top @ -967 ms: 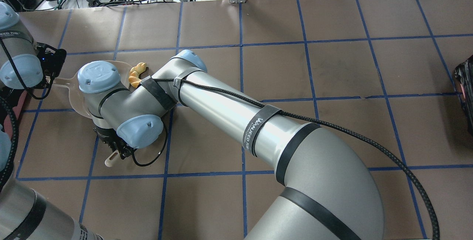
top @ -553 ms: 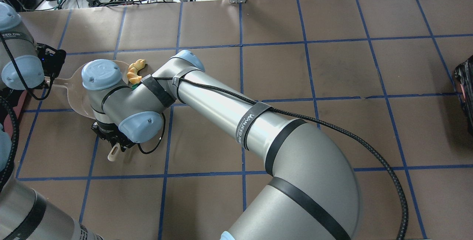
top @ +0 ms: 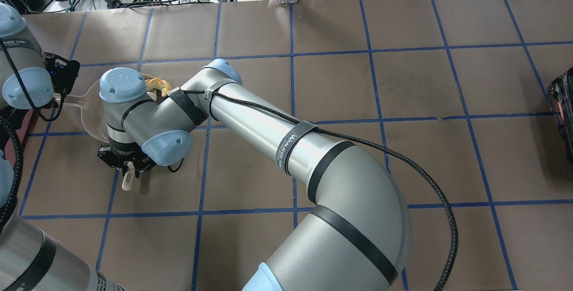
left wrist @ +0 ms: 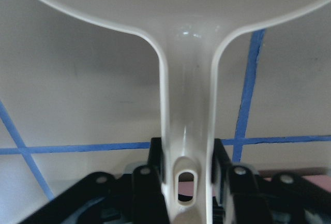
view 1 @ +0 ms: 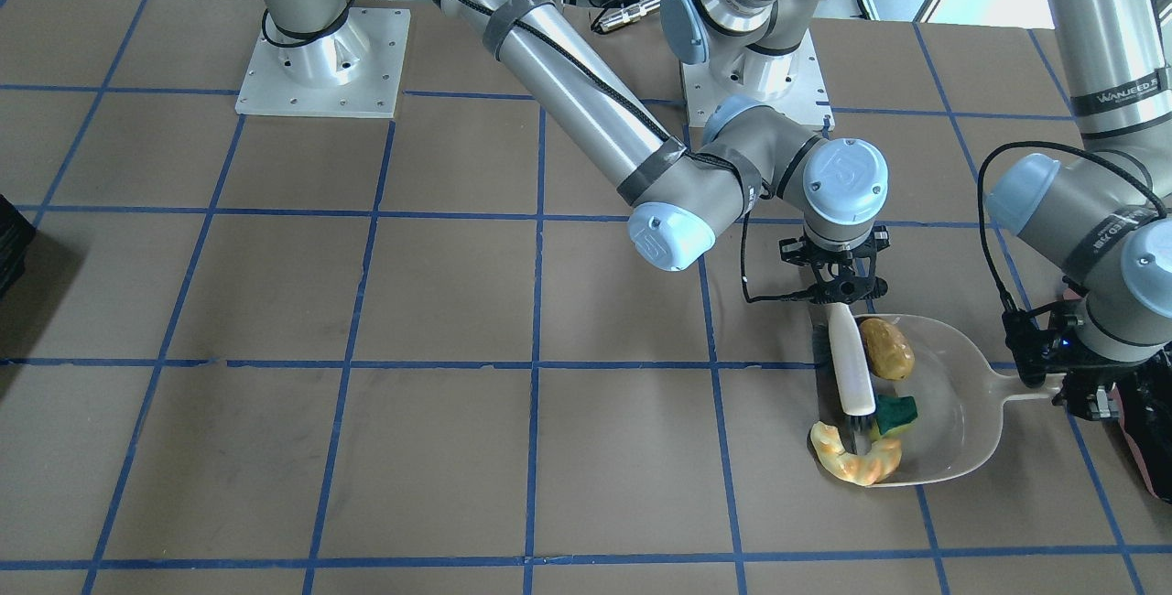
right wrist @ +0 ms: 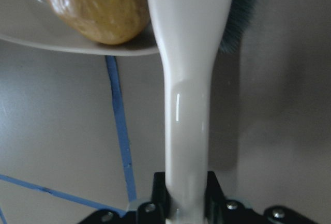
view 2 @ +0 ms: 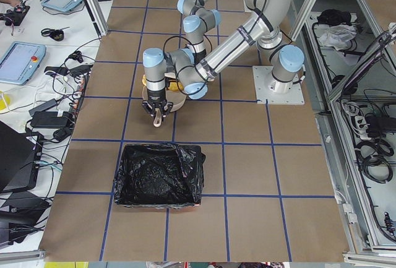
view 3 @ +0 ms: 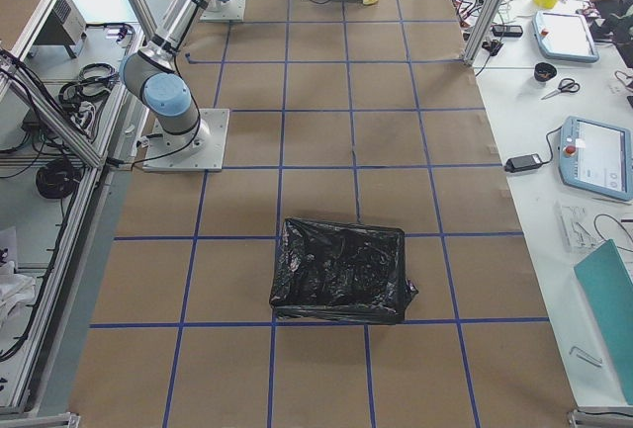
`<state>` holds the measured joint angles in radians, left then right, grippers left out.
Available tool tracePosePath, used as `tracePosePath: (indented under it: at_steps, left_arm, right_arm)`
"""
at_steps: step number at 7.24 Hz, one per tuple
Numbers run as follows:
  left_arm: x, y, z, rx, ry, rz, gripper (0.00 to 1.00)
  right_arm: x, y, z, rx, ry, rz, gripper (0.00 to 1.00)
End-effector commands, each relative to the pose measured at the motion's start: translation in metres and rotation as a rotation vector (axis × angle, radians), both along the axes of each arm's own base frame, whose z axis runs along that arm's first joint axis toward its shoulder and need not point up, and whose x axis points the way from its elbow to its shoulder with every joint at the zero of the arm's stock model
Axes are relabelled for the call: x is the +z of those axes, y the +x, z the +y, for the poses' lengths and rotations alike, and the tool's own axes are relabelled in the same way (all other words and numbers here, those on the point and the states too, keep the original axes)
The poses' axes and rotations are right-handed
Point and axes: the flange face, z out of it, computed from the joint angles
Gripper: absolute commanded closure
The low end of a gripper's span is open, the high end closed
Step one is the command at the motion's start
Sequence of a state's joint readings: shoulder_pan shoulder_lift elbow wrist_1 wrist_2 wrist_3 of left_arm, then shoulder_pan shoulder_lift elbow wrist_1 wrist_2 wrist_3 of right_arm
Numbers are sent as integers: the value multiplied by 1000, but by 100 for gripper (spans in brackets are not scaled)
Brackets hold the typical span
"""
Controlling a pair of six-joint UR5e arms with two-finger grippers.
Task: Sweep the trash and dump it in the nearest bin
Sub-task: 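Sweep the yellow toys into the dustpan with the brush in the right gripper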
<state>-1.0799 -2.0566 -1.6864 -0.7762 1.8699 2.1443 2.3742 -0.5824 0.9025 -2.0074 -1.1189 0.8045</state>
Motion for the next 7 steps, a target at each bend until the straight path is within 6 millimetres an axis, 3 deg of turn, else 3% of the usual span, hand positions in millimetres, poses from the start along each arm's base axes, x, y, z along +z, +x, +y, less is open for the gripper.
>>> tracePosePath:
  at_steps: [1,2,4,5,7]
  left_arm:
    - [0,0,0,3,-1,0,100]
    - [0,0,0,4,-2,0,100]
    - [-1,0,0,8,-2,1,100]
    - [-1,0,0,10,-2,1,100]
    - [-1,-1,1,23,-6,2,100]
  right_arm:
    - [0,1,-9,32,4,-34,100]
    - [8,-6,-17,17,56,-68,100]
    - [34,-21,-13,-13,107,13,100]
    - [54,-40,-20,-48,79,115,100]
    - [73,-74,-39,-136,128,198,100]
